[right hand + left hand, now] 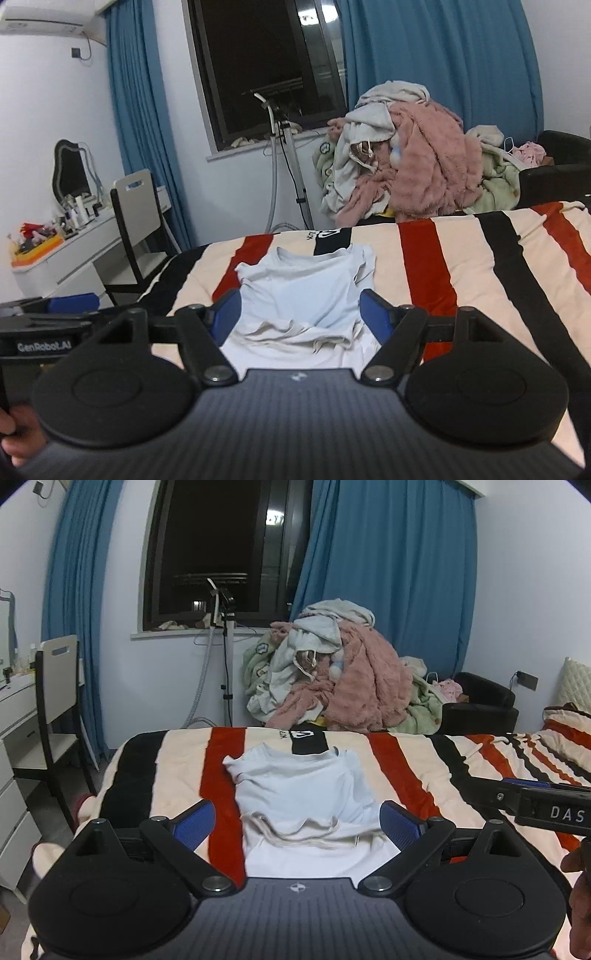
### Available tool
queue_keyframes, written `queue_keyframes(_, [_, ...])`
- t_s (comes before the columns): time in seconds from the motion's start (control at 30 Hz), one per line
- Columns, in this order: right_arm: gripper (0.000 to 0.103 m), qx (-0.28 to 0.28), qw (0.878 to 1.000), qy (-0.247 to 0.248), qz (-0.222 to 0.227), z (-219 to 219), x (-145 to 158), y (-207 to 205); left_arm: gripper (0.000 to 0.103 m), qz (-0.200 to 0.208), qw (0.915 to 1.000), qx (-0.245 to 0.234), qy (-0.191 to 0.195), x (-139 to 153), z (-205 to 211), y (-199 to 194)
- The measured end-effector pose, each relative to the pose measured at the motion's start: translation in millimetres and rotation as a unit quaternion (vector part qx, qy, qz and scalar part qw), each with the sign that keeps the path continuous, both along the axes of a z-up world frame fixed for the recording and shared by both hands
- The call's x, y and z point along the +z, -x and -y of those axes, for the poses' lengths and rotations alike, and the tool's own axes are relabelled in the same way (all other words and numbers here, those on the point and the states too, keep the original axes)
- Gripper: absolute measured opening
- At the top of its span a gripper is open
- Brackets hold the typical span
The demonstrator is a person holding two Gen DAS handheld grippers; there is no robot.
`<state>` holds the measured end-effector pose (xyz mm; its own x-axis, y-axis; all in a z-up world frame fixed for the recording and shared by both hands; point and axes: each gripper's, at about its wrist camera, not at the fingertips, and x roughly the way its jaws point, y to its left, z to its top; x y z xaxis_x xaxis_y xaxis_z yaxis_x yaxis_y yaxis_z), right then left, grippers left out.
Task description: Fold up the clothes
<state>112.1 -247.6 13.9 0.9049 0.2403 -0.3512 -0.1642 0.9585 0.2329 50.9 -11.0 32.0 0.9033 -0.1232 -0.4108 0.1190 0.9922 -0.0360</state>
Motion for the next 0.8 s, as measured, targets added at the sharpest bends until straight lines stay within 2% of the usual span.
queue_keyframes(0.1, [0.073, -0.003, 1.0, -0.011, 0.012, -5, -10, 18, 0.097, 0.01, 0.9999, 0.005, 0.009, -8, -5, 21])
queue_keyframes(0.3, [0.073, -0.015, 1.0, 0.006, 0.025, -14, -36, 32, 0.097, 0.032, 0.9992, 0.005, 0.023, -24, -12, 44])
queue_keyframes(0.4, [0.073, -0.027, 0.999, 0.016, 0.012, -14, -46, 30, 0.097, 0.026, 0.9995, 0.001, 0.017, -35, -13, 43])
queue_keyframes(0.57, [0.073, -0.049, 0.998, 0.03, 0.02, -18, -50, 28, 0.097, 0.009, 0.9998, 0.011, 0.015, -53, -20, 33])
queue_keyframes(0.8, [0.073, -0.037, 0.999, 0.035, 0.015, -21, -53, 28, 0.097, -0.004, 0.9998, 0.009, 0.017, -62, -27, 28])
